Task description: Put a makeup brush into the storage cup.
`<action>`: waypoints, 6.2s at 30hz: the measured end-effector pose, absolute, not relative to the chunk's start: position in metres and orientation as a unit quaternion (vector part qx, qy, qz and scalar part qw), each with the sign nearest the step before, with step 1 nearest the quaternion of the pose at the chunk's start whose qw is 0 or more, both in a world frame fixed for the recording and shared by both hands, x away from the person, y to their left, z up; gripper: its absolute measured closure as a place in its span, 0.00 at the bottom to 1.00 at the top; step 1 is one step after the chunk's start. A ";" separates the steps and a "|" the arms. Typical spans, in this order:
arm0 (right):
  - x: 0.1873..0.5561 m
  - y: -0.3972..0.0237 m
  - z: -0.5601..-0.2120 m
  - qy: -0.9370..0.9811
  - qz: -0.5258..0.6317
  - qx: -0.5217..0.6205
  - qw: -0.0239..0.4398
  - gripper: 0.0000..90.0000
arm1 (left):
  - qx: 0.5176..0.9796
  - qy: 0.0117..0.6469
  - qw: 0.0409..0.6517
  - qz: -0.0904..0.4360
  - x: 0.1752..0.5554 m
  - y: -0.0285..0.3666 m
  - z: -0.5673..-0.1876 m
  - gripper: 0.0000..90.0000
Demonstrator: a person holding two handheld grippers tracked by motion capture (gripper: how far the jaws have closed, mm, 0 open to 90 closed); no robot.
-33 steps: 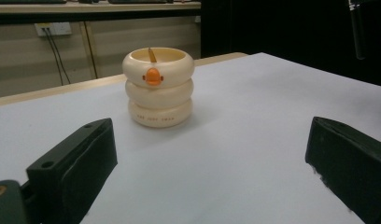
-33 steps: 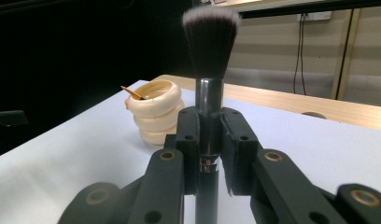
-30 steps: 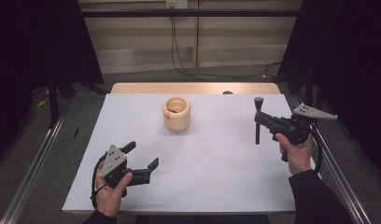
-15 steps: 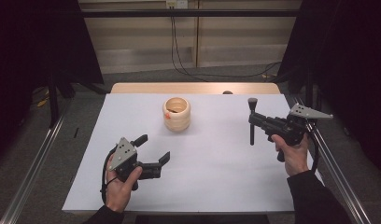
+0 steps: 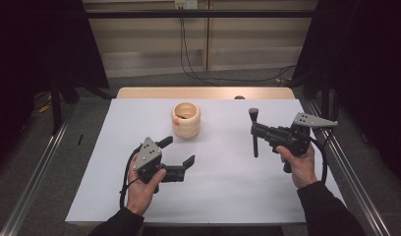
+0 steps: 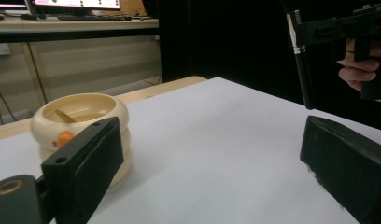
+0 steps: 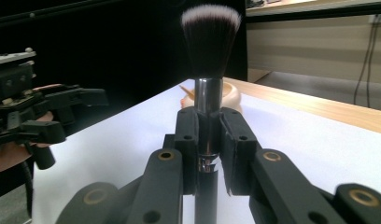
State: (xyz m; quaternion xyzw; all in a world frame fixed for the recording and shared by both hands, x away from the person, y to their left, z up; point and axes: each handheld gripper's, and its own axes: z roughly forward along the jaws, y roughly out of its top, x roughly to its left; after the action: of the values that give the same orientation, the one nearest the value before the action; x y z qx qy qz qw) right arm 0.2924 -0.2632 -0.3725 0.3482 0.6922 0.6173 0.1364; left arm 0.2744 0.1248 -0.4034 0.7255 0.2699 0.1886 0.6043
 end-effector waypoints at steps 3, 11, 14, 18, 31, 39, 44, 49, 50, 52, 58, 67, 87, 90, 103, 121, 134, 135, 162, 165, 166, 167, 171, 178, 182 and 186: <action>0.292 -0.260 -0.373 0.692 0.620 0.344 0.134 0.88 | 0.729 0.265 0.602 0.188 0.274 0.117 -0.402 0.07; 0.292 -0.254 -0.369 0.693 0.623 0.338 0.132 0.88 | 0.730 0.236 0.618 0.174 0.278 0.097 -0.391 0.09; 0.292 -0.249 -0.366 0.695 0.624 0.333 0.130 0.88 | 0.726 0.242 0.622 0.165 0.277 0.090 -0.389 0.09; 0.293 -0.243 -0.363 0.697 0.626 0.326 0.129 0.87 | 0.732 0.231 0.621 0.160 0.279 0.082 -0.386 0.09; 0.301 -0.212 -0.357 0.703 0.634 0.299 0.119 0.88 | 0.739 0.236 0.617 0.134 0.289 0.048 -0.379 0.26; 0.300 -0.210 -0.360 0.701 0.637 0.300 0.115 0.88 | 0.737 0.244 0.620 0.113 0.295 0.035 -0.385 0.41; 0.300 -0.205 -0.364 0.706 0.633 0.299 0.111 0.88 | 0.742 0.253 0.609 0.121 0.298 0.030 -0.387 0.51; 0.299 -0.203 -0.364 0.705 0.635 0.297 0.109 0.88 | 0.740 0.252 0.616 0.098 0.302 0.030 -0.389 0.62; 0.298 -0.203 -0.364 0.705 0.635 0.297 0.108 0.88 | 0.738 0.254 0.617 0.101 0.301 0.030 -0.389 0.64; 0.298 -0.202 -0.364 0.707 0.633 0.297 0.109 0.88 | 0.742 0.256 0.611 0.103 0.302 0.031 -0.389 0.66; 0.298 -0.200 -0.365 0.709 0.632 0.296 0.107 0.88 | 0.742 0.243 0.618 0.092 0.303 0.029 -0.389 0.76; 0.297 -0.200 -0.365 0.709 0.633 0.291 0.106 0.88 | 0.743 0.240 0.617 0.094 0.303 0.029 -0.386 0.88; 0.296 -0.204 -0.362 0.696 0.642 0.299 0.118 0.53 | 0.749 0.231 0.615 0.085 0.302 0.028 -0.388 0.88; 0.295 -0.202 -0.361 0.698 0.638 0.300 0.127 0.44 | 0.749 0.229 0.616 0.083 0.302 0.030 -0.387 0.88; 0.295 -0.198 -0.363 0.708 0.621 0.299 0.157 0.13 | 0.748 0.237 0.614 0.088 0.306 0.035 -0.389 0.88; 0.291 -0.204 -0.364 0.698 0.604 0.323 0.207 0.01 | 0.744 0.247 0.612 0.101 0.308 0.045 -0.385 0.88; 0.284 -0.220 -0.371 0.688 0.594 0.341 0.240 0.00 | 0.742 0.249 0.614 0.098 0.309 0.049 -0.383 0.88; 0.283 -0.223 -0.371 0.688 0.592 0.343 0.241 0.00 | 0.740 0.248 0.618 0.095 0.309 0.049 -0.384 0.88; 0.252 -0.263 -0.395 0.678 0.572 0.380 0.262 0.02 | 0.730 0.265 0.620 0.115 0.317 0.076 -0.370 0.88; 0.247 -0.268 -0.400 0.677 0.568 0.389 0.262 0.02 | 0.729 0.270 0.617 0.119 0.319 0.079 -0.369 0.88; 0.246 -0.270 -0.402 0.678 0.564 0.390 0.265 0.02 | 0.728 0.272 0.618 0.121 0.319 0.079 -0.370 0.88; 0.245 -0.272 -0.403 0.678 0.564 0.392 0.263 0.02 | 0.728 0.271 0.618 0.122 0.320 0.080 -0.370 0.88; 0.240 -0.276 -0.409 0.677 0.561 0.396 0.266 0.02 | 0.725 0.277 0.618 0.127 0.322 0.084 -0.369 0.88; 0.225 -0.279 -0.416 0.675 0.560 0.397 0.271 0.02 | 0.722 0.281 0.617 0.143 0.325 0.090 -0.358 0.88; 0.220 -0.284 -0.422 0.679 0.548 0.400 0.281 0.01 | 0.718 0.288 0.616 0.148 0.334 0.097 -0.358 0.88; 0.214 -0.288 -0.429 0.670 0.548 0.412 0.283 0.00 | 0.715 0.303 0.611 0.156 0.344 0.106 -0.357 0.88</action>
State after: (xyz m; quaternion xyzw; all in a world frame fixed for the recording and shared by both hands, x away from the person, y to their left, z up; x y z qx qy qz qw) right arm 0.2141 -0.2878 -0.4286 0.4118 0.6705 0.5484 0.2832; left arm 0.3438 0.1057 -0.3570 0.7146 0.3027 0.1561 0.6111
